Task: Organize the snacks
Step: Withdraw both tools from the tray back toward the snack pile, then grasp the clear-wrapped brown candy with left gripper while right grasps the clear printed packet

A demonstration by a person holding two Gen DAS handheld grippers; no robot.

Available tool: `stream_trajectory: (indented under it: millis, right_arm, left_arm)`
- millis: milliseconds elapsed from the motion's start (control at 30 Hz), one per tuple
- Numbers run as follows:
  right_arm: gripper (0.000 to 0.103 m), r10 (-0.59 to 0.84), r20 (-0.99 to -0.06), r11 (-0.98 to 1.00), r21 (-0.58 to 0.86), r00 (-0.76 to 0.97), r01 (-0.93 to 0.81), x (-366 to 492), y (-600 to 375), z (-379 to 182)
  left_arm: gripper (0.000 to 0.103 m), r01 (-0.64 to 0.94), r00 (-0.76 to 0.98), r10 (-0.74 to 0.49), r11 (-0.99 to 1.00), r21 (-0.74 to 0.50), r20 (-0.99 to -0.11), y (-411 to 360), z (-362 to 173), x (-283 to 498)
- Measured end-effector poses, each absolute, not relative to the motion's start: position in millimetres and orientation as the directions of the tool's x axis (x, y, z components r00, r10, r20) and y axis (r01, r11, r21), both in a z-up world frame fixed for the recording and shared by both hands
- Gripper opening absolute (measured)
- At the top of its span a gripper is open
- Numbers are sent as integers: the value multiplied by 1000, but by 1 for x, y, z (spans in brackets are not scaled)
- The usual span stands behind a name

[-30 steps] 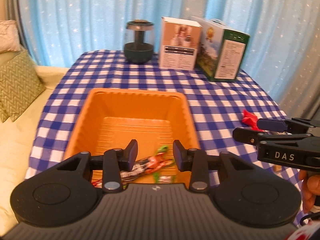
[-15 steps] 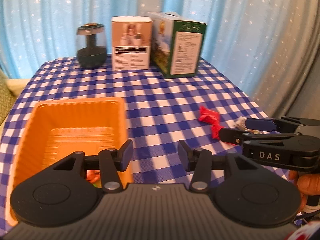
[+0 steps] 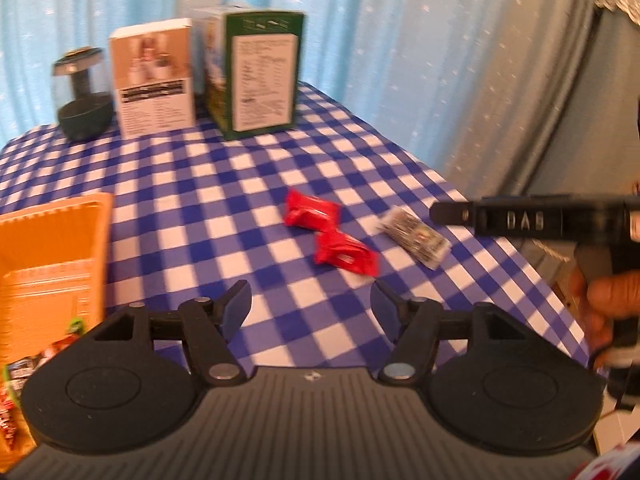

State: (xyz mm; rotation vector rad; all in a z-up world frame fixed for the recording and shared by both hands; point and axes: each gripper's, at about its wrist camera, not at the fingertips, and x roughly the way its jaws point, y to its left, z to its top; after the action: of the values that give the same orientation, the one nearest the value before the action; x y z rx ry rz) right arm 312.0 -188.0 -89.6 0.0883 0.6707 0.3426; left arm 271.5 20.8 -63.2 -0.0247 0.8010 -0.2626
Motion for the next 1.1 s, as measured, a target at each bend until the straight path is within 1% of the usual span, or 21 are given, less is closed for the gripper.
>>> stream_trajectory:
  millis: [167, 300, 367, 433, 500, 600, 700, 800, 833, 967, 1100]
  right_arm:
    - [65, 310, -611, 951, 197, 728, -239, 317, -216, -95]
    - [65, 305, -628, 952, 189, 716, -240, 318, -224, -102]
    - [65, 299, -636, 954, 183, 712, -237, 319, -227, -105]
    - [64, 292, -642, 956, 180, 709, -231, 320, -231, -109]
    - [64, 282, -648, 959, 175, 707, -223, 321, -235, -111]
    - [64, 274, -656, 962, 175, 704, -211, 325, -240, -115]
    - [64, 270, -659, 963, 178, 702, -203, 327, -245, -116]
    - [64, 271, -659, 963, 183, 701, -200, 328, -248, -116]
    - [64, 272, -659, 962, 184, 701, -200, 329, -248, -116]
    - [64, 284, -656, 959, 189, 699, -212, 331, -245, -116]
    - [64, 315, -647, 948, 179, 694, -264, 331, -237, -117]
  left_arm:
    - [63, 290, 620, -288, 948, -128, -729, -11, -83, 274]
    - [62, 324, 596, -319, 935, -143, -737, -35, -101, 274]
    - [58, 325, 577, -323, 933, -151, -750, -44, -112, 277]
    - [49, 326, 567, -323, 933, -154, -758, -52, -120, 282]
    - [44, 331, 559, -325, 931, -154, -762, -57, -125, 285]
    - [39, 346, 545, -319, 928, -139, -775, -65, -133, 288]
    - [29, 352, 530, -309, 927, -127, -790, -70, -139, 290]
    - [20, 361, 543, -282, 929, -84, -791, -73, -139, 289]
    - [19, 363, 544, -279, 929, -78, -792, -73, -140, 290]
    - [18, 353, 545, -274, 932, -80, -792, -65, -138, 289]
    - [18, 318, 569, -277, 942, -103, -775, -46, -124, 290]
